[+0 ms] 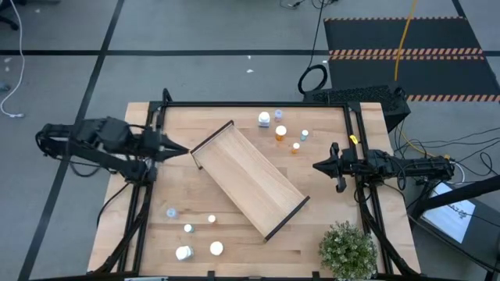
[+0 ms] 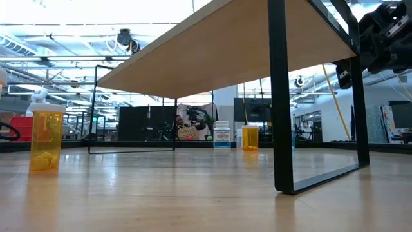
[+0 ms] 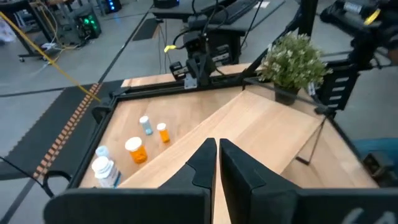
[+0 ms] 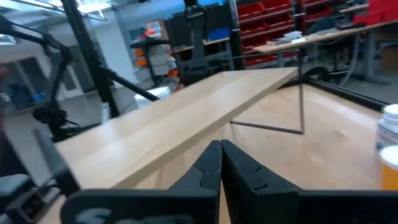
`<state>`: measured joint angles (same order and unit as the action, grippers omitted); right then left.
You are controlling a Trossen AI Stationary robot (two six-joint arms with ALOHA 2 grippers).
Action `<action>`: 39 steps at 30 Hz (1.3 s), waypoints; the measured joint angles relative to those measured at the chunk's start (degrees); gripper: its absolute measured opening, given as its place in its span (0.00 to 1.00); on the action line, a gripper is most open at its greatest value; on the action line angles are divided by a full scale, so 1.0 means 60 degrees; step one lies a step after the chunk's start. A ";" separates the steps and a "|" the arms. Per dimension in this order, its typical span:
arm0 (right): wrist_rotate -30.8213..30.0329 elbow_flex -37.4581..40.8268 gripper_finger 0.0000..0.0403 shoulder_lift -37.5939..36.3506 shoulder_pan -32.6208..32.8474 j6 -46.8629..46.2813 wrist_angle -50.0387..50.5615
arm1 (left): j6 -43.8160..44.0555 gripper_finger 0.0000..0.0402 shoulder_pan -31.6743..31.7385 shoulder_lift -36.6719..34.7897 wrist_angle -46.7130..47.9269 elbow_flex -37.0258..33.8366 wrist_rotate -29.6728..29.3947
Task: Pick and place medicine bottles onto shelf by color
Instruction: Put the bottom small orange pill bottle on the shelf
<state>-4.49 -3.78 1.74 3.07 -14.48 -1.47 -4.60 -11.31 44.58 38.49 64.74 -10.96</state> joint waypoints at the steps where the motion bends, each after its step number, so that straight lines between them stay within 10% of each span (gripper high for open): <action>1: -0.0132 -0.0224 0.00 0.0145 0.0000 0.0042 0.0209 | -0.0116 0.06 0.0000 0.0047 -0.0285 -0.0173 -0.0054; 25: -0.0547 -0.9828 0.00 0.7709 -0.0015 0.1388 0.6258 | -0.0716 0.06 0.0080 0.0512 -0.1923 -0.1306 -0.1439; 39: -0.1053 -0.9300 0.00 0.8436 -0.0015 0.0729 0.5214 | 0.0223 0.06 0.0051 0.0954 -0.1491 -0.1295 -0.1168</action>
<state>-10.81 -59.58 52.36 2.98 -10.11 29.82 -3.26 -11.01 50.30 29.54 56.97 -17.97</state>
